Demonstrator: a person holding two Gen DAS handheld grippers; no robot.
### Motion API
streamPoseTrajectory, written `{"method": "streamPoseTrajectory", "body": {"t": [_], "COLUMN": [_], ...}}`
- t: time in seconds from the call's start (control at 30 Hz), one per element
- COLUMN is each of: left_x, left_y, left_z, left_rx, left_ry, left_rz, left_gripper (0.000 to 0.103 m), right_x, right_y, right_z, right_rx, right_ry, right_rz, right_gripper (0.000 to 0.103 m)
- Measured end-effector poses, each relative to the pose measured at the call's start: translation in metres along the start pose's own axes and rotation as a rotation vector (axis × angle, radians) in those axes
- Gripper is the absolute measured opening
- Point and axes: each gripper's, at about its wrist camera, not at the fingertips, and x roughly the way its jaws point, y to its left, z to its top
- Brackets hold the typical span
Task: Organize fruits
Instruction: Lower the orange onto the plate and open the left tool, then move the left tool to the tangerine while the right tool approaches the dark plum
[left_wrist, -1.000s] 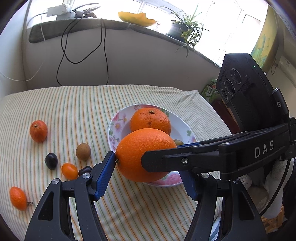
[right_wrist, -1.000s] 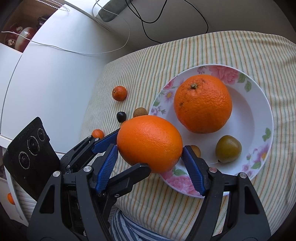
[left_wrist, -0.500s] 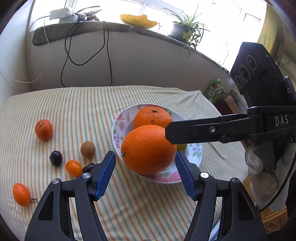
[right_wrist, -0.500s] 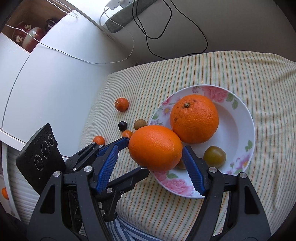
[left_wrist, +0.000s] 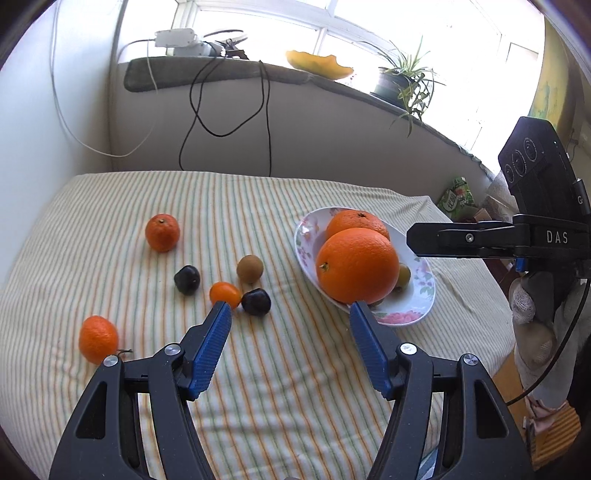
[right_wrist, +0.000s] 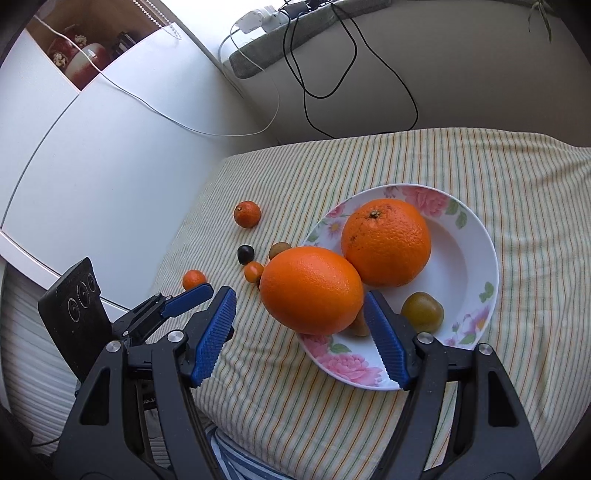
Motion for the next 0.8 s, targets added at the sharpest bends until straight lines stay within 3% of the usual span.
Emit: {"method": "streamPoseTrajectory", "body": {"t": [0.37,0.57,0.8], "left_x": [-0.027,-0.038,-0.046], "left_y": [0.027,0.043,0.066], "left_z": [-0.018,-0.027,-0.031], "left_rx": [-0.074,-0.106,-0.145], "left_ry": [-0.069,-0.086,-0.096], "left_rz": [0.081,0.125,0.170], "left_gripper": [0.066,0.066,0.060], "right_x": [-0.006,0.005,0.030], "right_y": [0.053,0.084,0.101], "right_z": [-0.019,-0.031,-0.029], "right_rx": [-0.286,-0.442,-0.485], "right_ry": [-0.121,-0.098,-0.012], "right_rz": [-0.042,-0.057,-0.034], "right_gripper": [0.075,0.075,0.075]}}
